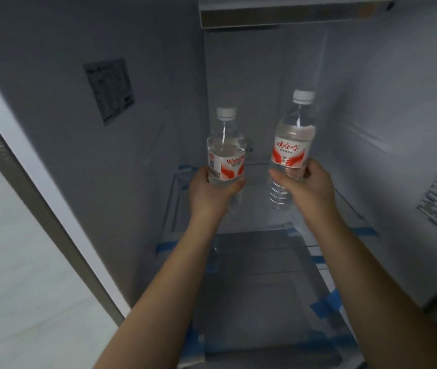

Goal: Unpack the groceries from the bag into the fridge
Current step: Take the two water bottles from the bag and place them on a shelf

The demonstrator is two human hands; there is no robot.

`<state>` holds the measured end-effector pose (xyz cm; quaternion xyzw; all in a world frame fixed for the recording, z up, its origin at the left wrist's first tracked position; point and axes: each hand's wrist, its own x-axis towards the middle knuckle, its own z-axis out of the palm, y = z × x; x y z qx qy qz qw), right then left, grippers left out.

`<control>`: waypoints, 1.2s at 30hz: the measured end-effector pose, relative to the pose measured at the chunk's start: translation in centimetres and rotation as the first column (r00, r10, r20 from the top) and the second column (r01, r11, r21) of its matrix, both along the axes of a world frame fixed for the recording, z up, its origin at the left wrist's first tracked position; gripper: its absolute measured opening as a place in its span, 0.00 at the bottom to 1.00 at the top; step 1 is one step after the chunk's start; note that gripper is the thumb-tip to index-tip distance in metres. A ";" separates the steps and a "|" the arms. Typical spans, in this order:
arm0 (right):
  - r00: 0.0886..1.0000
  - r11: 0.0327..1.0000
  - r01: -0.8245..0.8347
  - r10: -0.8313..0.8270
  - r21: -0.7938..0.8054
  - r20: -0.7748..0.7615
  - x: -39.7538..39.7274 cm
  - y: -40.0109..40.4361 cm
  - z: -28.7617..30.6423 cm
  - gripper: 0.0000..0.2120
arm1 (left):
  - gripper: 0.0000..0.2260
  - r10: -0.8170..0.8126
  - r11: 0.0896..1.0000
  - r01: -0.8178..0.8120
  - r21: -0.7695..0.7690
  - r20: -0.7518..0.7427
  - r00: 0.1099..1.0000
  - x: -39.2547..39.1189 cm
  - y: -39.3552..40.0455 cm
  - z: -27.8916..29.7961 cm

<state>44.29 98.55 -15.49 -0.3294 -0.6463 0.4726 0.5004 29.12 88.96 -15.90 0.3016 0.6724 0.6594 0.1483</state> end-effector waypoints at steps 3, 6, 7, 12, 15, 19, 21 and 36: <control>1.000 1.000 0.012 -0.012 -0.017 0.006 -1.8 1.6 -0.4 0.22 | 0.20 0.017 1.000 -0.018 -0.018 -0.030 0.999 -0.3 1.5 -0.2; 1.000 1.000 0.000 0.000 -0.018 0.009 -3.3 2.9 -1.1 0.21 | 0.24 0.028 0.998 -0.031 -0.052 -0.048 0.998 -1.0 2.7 -0.5; 1.000 1.000 -0.001 0.001 -0.012 0.006 -3.6 3.3 -1.4 0.21 | 0.25 0.040 0.997 -0.043 -0.060 -0.049 0.998 -1.2 3.1 -0.6; 0.998 1.000 0.019 -0.019 -0.003 0.066 -4.8 5.2 -2.7 0.24 | 0.24 0.087 0.994 -0.086 -0.067 0.015 0.996 -1.9 4.7 -0.8; 0.996 0.999 0.036 -0.036 0.008 0.085 -4.9 5.8 -3.1 0.24 | 0.23 0.106 0.993 -0.104 -0.046 0.053 0.993 -2.5 5.6 -1.2; 0.996 0.999 0.040 -0.042 0.036 0.075 -4.7 6.4 -3.0 0.19 | 0.20 0.090 0.994 -0.088 -0.059 0.026 0.996 -3.1 6.7 -1.4; 0.995 0.997 0.036 -0.042 0.070 0.091 -4.8 6.9 -2.9 0.18 | 0.20 0.074 0.993 -0.075 -0.087 -0.018 0.997 -3.4 7.2 -1.4; 0.954 0.999 -0.017 0.008 0.027 0.300 -4.1 7.5 -2.5 0.14 | 0.19 -0.050 0.968 0.005 -0.250 -0.173 0.984 -4.1 6.6 -1.5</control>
